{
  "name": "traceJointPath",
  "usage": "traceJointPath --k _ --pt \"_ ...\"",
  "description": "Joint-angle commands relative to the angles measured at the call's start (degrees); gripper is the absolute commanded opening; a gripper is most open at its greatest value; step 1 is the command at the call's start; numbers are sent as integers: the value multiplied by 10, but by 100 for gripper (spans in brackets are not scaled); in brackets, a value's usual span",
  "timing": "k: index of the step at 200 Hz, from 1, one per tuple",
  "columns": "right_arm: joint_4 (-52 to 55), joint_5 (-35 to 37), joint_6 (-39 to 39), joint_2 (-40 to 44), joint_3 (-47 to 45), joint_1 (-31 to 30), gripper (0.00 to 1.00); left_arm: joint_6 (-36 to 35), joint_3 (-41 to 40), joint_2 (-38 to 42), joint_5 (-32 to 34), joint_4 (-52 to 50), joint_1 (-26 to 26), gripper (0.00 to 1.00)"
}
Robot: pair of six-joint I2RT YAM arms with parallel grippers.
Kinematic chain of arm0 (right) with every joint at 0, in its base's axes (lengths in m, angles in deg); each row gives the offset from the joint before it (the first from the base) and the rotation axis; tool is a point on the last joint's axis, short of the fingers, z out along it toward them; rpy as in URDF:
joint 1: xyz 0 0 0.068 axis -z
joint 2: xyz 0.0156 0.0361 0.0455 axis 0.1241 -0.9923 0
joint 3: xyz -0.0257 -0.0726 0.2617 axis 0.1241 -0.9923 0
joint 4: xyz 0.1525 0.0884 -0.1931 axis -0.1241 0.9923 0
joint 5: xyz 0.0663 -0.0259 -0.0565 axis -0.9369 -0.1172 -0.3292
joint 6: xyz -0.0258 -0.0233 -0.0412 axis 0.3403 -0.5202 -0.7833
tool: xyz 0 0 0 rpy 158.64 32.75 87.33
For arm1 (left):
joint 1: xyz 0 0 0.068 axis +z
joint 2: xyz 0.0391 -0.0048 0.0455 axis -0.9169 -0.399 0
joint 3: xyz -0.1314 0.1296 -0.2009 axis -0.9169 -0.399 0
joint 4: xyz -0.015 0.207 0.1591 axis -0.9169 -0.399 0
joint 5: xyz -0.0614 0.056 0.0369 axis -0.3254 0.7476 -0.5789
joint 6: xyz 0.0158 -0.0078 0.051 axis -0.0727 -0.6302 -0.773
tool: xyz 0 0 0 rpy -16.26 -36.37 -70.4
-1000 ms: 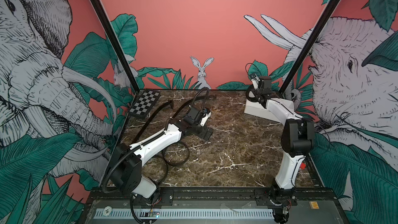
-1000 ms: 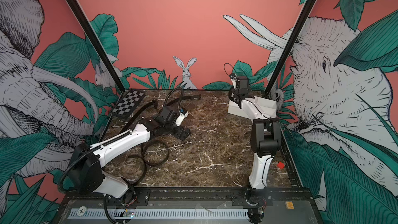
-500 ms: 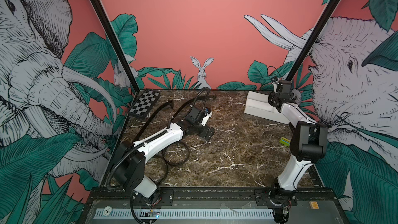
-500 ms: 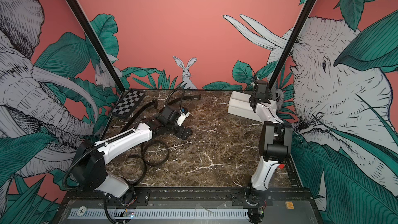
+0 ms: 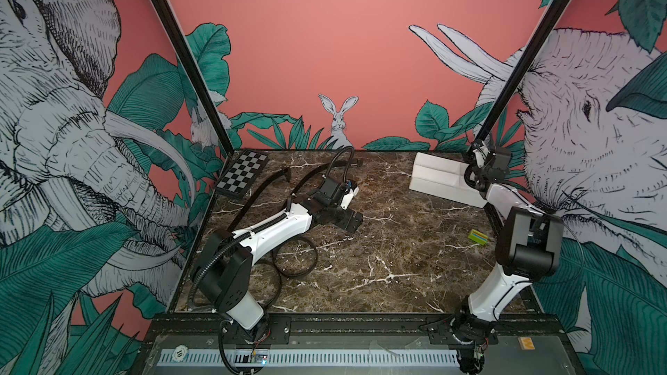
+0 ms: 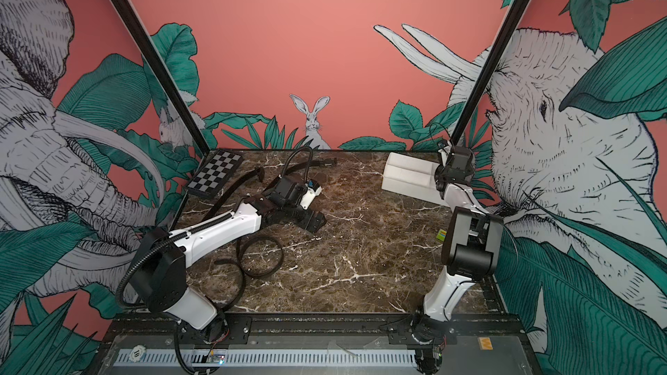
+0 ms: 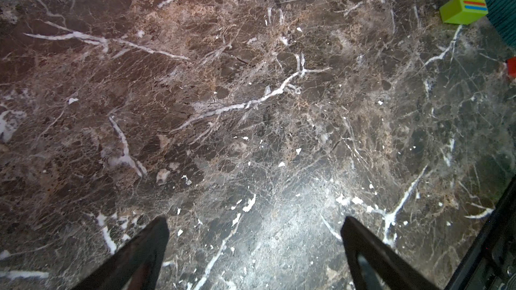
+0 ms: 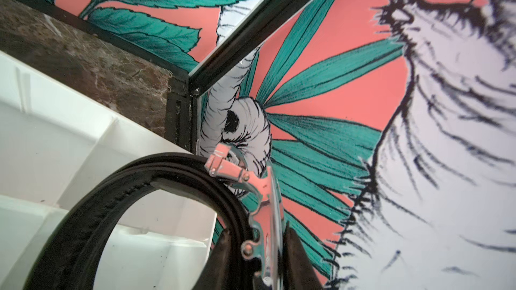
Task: Place the belts into the storage roll
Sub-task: Place the belt in the container.
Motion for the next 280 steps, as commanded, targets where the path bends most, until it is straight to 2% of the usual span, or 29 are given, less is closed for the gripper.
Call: traceJointPath --k 1,15,48,74,135,185,216,233,280 --pt "-71 -42 -1 31 -1 9 0 -6 20 -5 -11 1 4 99" --pt "-77 -50 9 36 -4 9 0 -4 23 -10 -14 3 21 99" --pt "-104 -81 -7 22 14 7 0 -1 29 -20 -20 6 22 99" --pt "-135 -139 -11 -2 24 9 0 4 26 -22 -20 13 22 99" --pt "-183 -220 -63 -99 129 -35 0 12 35 -38 -18 6 22 99" --pt "-166 -325 -100 -173 222 -50 0 25 44 -44 -9 -2 23 99" --pt "-187 -378 -143 -172 194 -53 0 32 49 -44 -1 -5 22 99" --pt "-176 -388 -193 -177 185 -54 0 33 52 -45 3 -4 23 99" --pt "-177 -422 -267 -205 182 -55 0 32 53 -46 13 -7 22 99"
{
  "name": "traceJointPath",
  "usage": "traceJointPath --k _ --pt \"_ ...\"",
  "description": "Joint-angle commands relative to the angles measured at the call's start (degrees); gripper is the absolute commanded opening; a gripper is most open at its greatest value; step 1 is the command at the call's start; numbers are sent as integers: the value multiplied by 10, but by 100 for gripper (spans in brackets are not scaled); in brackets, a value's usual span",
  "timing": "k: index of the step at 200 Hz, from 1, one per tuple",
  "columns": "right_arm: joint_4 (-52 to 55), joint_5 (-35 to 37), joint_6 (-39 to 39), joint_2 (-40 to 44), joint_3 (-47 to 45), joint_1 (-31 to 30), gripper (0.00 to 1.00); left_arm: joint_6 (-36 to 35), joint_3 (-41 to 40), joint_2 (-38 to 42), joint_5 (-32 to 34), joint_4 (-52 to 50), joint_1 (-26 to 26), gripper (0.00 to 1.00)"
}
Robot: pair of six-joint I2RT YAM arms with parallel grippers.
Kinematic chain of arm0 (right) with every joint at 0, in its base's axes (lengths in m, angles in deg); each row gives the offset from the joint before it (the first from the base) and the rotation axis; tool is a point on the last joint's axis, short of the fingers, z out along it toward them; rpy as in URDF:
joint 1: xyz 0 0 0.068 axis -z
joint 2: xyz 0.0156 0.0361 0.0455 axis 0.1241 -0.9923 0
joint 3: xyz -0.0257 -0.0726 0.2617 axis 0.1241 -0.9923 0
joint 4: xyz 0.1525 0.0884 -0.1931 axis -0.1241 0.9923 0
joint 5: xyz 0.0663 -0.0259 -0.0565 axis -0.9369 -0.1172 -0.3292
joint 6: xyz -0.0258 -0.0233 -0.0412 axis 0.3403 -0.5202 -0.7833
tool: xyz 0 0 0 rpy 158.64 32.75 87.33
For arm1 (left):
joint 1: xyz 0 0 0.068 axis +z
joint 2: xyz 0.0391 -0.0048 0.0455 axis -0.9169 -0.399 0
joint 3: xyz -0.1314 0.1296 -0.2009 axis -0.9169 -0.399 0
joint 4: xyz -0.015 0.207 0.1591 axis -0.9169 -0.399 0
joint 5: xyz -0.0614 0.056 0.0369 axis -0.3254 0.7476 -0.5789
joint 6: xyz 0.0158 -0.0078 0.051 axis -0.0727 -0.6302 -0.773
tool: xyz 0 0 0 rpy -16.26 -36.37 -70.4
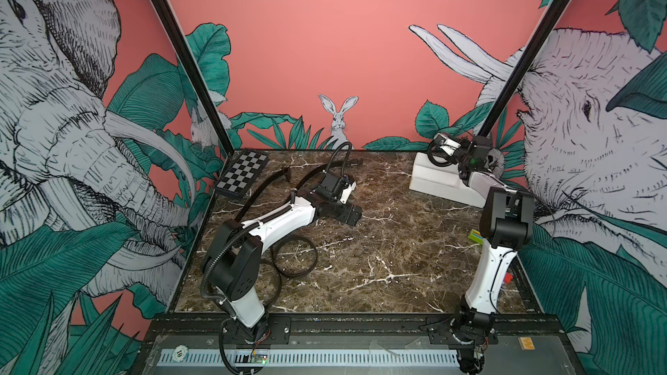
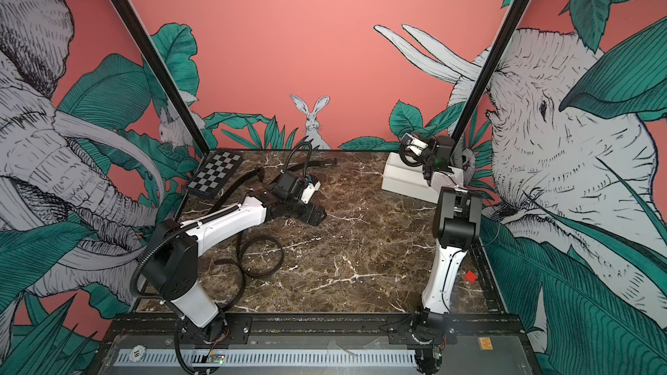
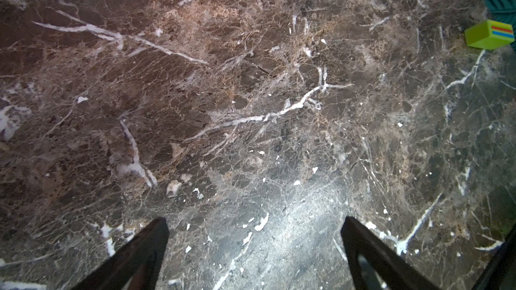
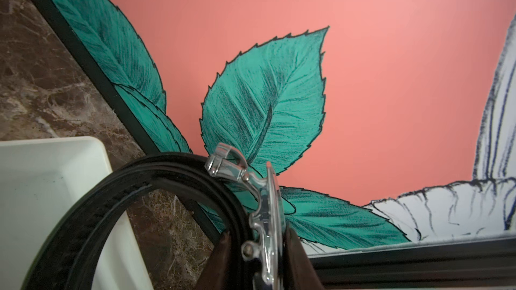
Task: Place the belts into the storage roll
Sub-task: Place the belt in the container.
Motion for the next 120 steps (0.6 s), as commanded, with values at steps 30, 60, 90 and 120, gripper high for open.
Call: traceJointPath --k 30,60,90,120 --pt "-5 -38 -134 -10 -25 -2 0 10 15 8 23 -5 0 99" --pt "48 -38 -170 -28 -3 7 0 8 9 13 29 -4 -1 99" --pt "87 -55 -219 -10 -27 1 0 9 9 13 32 -1 0 99" --pt "105 -48 -239 0 -37 2 0 13 2 19 32 7 0 99"
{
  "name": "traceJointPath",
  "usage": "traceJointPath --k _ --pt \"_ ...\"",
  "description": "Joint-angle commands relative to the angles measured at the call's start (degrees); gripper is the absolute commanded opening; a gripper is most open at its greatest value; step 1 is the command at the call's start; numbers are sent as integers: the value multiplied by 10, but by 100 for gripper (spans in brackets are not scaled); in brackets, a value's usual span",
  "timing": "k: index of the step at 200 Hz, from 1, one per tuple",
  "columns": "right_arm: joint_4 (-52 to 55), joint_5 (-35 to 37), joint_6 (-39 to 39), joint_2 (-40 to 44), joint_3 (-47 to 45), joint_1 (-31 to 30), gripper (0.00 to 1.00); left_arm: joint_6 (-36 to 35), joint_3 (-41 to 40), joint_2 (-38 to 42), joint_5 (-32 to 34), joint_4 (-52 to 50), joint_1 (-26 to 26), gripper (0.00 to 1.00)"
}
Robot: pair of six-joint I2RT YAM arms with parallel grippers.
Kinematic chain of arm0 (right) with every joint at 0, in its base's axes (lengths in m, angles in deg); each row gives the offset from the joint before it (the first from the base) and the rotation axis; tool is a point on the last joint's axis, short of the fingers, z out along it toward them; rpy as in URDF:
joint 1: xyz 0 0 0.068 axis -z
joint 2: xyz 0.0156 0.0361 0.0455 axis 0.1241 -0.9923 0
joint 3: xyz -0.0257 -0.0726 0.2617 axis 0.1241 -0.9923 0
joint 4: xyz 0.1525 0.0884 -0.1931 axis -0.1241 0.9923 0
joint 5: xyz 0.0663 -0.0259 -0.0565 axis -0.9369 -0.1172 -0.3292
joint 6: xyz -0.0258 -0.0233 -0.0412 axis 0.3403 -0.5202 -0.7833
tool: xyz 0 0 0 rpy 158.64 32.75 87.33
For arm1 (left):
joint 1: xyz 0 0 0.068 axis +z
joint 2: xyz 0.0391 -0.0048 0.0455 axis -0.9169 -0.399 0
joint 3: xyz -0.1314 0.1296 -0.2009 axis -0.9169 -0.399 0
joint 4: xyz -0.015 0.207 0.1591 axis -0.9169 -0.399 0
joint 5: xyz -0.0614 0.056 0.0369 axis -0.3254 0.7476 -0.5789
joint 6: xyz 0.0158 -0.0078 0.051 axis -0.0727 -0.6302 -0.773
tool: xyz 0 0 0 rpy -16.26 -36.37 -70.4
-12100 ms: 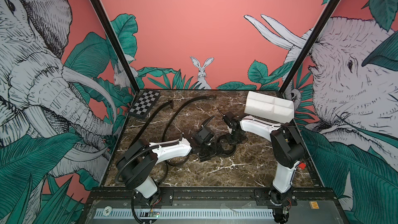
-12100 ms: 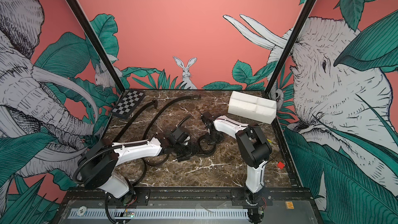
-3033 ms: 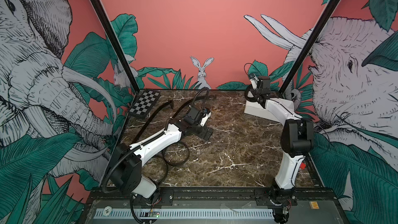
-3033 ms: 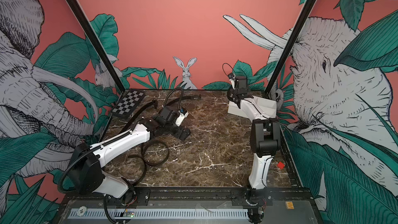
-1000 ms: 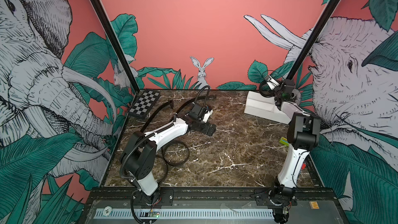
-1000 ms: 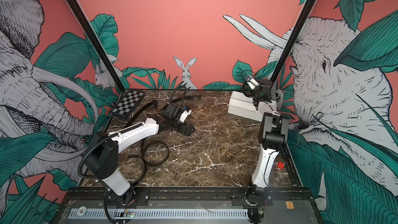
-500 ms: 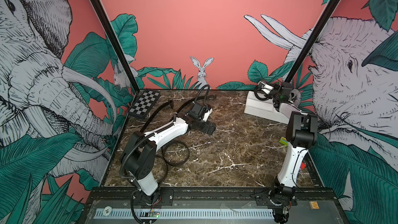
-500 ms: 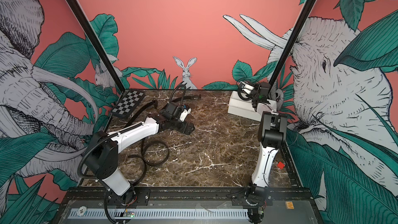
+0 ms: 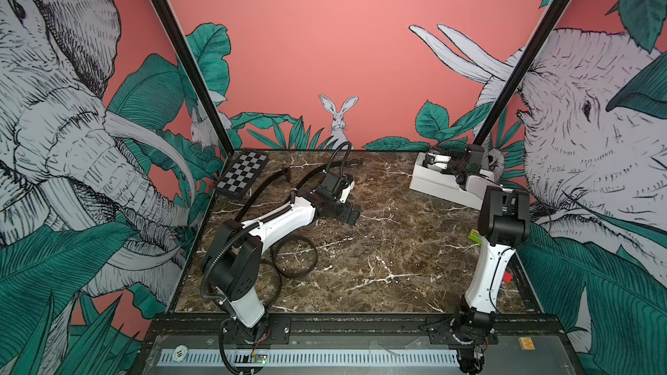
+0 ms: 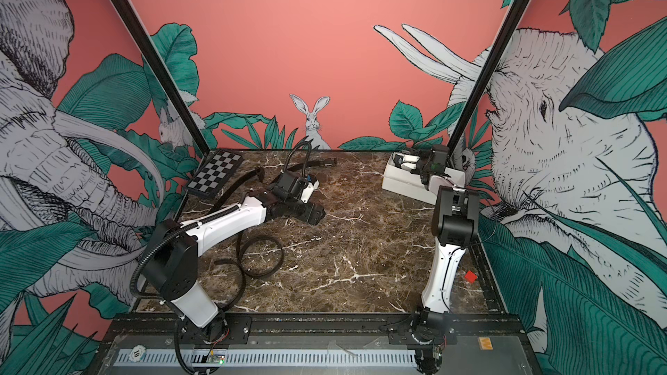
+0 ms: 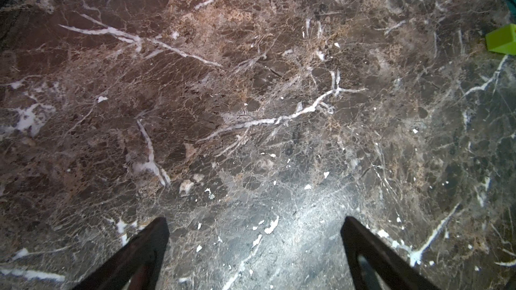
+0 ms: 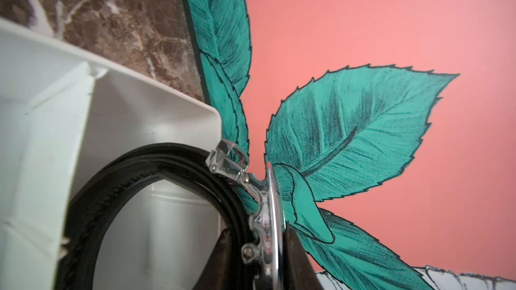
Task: Place the belts into the storage roll
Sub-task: Place the belt in the container.
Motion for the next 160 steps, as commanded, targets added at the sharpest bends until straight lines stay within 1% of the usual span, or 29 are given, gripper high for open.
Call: traceJointPath --k 1,4,9,19,30,34,35,36,37,38,40,69,97,107,123,160 --pt "38 -6 -32 20 -7 3 0 11 1 20 6 7 0 99" --pt "43 -8 -32 21 -5 3 0 10 0 20 7 7 0 99" --pt "53 -9 -34 21 -1 4 7 11 -1 22 7 8 0 99" --pt "51 -7 -30 21 1 4 32 11 -4 24 6 8 0 99" --pt "21 -2 -17 20 -3 5 51 10 -4 26 7 7 0 99" --pt "10 0 -11 19 -4 5 68 9 -4 26 8 7 0 99" --pt "8 1 -10 19 -4 5 74 9 -4 27 8 6 0 99" --pt "6 1 -8 18 -4 5 84 9 -4 27 8 6 0 99" --pt "4 1 -7 19 -4 5 91 9 -4 27 8 6 0 99" --pt "3 2 -5 19 -4 4 95 9 -5 27 8 6 0 99" --pt "-2 3 -3 19 -4 4 97 8 -4 28 8 6 0 99" --pt "-16 25 16 31 -1 0 98 8 -6 37 9 6 0 99" --pt "-5 45 37 73 -23 -4 98 11 -10 45 10 11 0 99" --pt "-2 46 59 95 -41 -7 98 12 -11 47 8 14 0 99" --pt "19 68 89 136 -71 -20 98 13 -11 48 6 17 0 99" --pt "45 98 171 248 -176 -56 98 19 -12 51 -3 32 0 99"
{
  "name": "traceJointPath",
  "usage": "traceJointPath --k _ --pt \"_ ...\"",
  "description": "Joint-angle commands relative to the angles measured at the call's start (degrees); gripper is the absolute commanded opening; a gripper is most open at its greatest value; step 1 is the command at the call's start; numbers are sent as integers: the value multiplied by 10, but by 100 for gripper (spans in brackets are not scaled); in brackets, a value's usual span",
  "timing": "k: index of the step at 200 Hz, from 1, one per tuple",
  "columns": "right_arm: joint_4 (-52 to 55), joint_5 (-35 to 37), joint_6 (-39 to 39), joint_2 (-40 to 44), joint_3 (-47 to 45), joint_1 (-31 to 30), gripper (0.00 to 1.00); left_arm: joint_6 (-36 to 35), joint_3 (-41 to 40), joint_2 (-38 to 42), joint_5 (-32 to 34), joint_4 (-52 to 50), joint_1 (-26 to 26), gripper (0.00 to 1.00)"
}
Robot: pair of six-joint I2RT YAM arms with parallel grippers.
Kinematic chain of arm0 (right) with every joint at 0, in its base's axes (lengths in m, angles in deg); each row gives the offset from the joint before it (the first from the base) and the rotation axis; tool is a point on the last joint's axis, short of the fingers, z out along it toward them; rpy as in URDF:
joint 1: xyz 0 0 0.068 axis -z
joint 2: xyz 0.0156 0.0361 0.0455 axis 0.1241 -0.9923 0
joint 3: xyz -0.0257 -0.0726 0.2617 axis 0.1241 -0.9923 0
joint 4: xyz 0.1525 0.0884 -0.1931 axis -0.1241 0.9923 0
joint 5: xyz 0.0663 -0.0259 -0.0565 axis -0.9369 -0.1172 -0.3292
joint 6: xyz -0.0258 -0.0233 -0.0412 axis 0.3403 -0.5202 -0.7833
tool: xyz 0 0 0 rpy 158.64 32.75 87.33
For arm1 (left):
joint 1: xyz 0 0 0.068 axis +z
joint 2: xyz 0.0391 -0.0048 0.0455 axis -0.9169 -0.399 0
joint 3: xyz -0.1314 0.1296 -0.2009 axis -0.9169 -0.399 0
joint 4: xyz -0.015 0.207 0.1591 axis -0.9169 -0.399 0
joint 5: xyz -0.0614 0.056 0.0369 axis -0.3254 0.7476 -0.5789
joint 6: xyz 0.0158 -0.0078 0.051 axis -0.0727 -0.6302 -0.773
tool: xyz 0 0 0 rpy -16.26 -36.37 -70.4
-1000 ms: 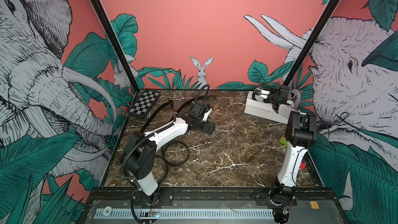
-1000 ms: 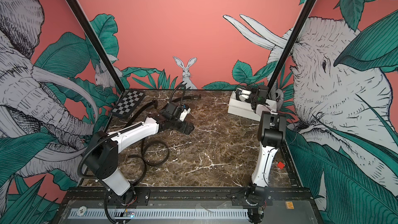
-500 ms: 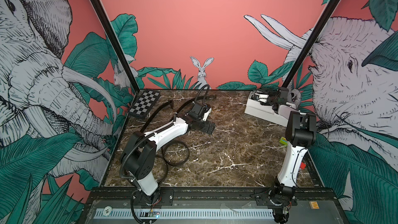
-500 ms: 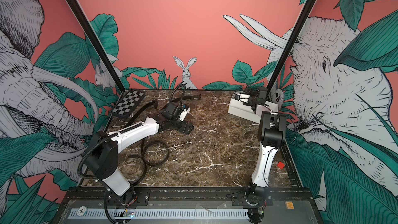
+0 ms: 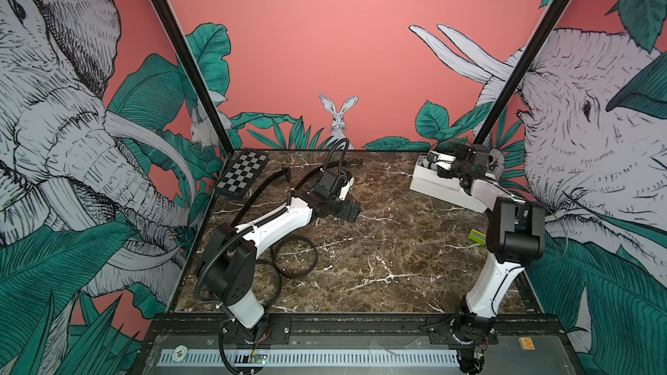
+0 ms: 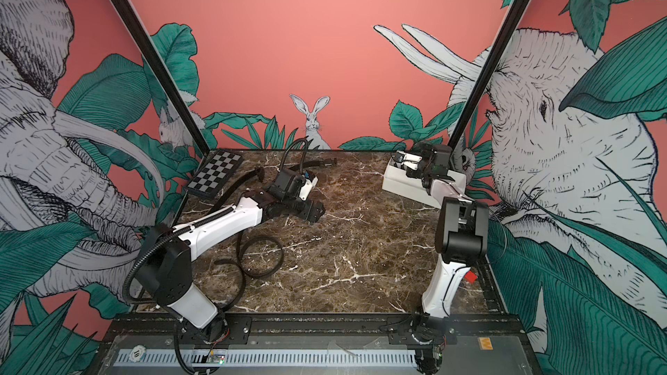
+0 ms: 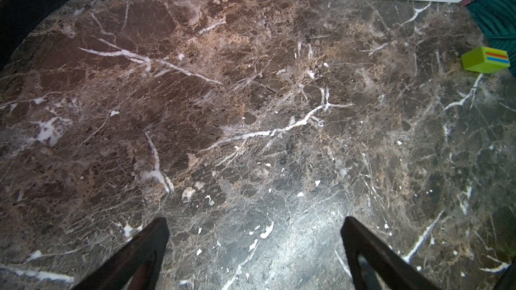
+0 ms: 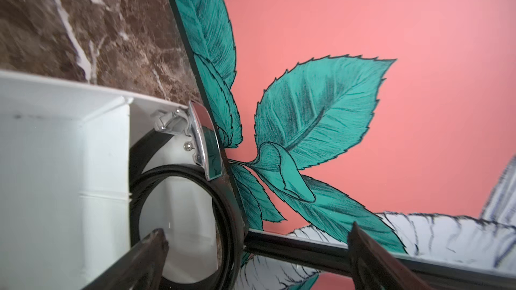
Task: Place the belts into the storage roll
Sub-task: Place the belt in the container.
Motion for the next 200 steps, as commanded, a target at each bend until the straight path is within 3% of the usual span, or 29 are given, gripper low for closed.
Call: traceJointPath --k 1,19,39,72,100,127,152,182,200 --pt "15 30 79 73 -49 -31 98 12 -10 27 -5 17 0 99" --pt "31 81 154 115 -64 -63 98 19 -12 34 -4 21 0 99" --pt "101 126 299 149 -40 -90 98 29 -10 46 11 10 1 99" --pt "243 133 515 203 -17 -124 98 62 -15 77 50 -34 11 99" --pt "331 159 642 229 -31 -178 98 118 -38 115 81 -115 31 99" --pt "419 132 707 240 -37 -231 98 173 -84 162 94 -200 37 99" --pt "438 145 760 255 -70 -275 98 215 -150 182 31 -218 36 96" --pt "461 143 805 270 -94 -300 98 208 -219 164 -28 -198 26 91" --pt "468 130 817 279 -106 -305 98 200 -226 132 -31 -205 9 86"
